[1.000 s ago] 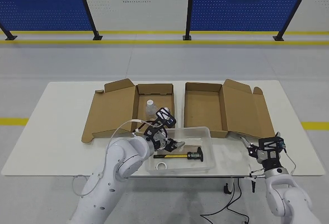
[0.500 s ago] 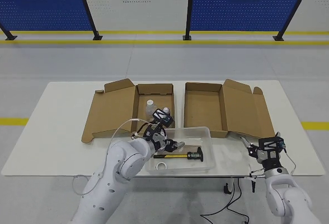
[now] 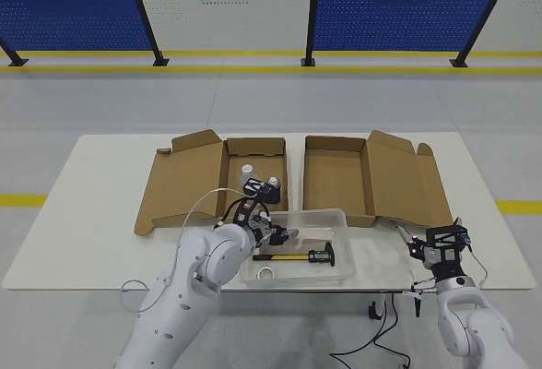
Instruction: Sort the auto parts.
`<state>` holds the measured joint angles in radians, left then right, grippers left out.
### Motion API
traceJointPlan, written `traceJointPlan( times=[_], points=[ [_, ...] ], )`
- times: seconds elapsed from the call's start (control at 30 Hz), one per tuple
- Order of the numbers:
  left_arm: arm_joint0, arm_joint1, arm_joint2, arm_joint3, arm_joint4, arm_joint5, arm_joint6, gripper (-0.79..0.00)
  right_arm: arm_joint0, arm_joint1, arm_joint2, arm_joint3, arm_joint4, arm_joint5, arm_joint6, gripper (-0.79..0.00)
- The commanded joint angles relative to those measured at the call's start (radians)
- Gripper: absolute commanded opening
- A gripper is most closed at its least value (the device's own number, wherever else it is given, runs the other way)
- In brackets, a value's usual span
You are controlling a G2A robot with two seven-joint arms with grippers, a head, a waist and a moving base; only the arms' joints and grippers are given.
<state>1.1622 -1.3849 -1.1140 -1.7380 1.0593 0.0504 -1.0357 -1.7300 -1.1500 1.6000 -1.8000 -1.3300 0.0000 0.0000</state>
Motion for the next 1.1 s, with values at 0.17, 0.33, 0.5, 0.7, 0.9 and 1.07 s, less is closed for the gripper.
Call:
traceJointPlan(
  times=[0.17,0.33,0.5,0.7,0.9,1.07],
  points=[
    [-0.030,-0.001,0.018,0.060,0.031,0.035,-0.030,-0.305,0.000,0.000,0.000,0.000,0.000,0.000,0.000,0.000],
    [-0.055,-0.002,0.041,0.099,0.084,0.050,-0.031,-0.296,0.000,0.000,0.000,0.000,0.000,0.000,0.000,0.000],
    [-0.071,-0.004,0.047,0.132,0.095,0.070,-0.028,-0.317,0.000,0.000,0.000,0.000,0.000,0.000,0.000,0.000],
    [-0.087,-0.006,0.044,0.148,0.088,0.080,-0.029,-0.354,0.000,0.000,0.000,0.000,0.000,0.000,0.000,0.000],
    [-0.097,-0.005,0.038,0.163,0.102,0.089,-0.050,-0.385,0.000,0.000,0.000,0.000,0.000,0.000,0.000,0.000],
    [-0.106,-0.005,0.041,0.181,0.104,0.088,-0.062,-0.366,0.000,0.000,0.000,0.000,0.000,0.000,0.000,0.000]
  ],
)
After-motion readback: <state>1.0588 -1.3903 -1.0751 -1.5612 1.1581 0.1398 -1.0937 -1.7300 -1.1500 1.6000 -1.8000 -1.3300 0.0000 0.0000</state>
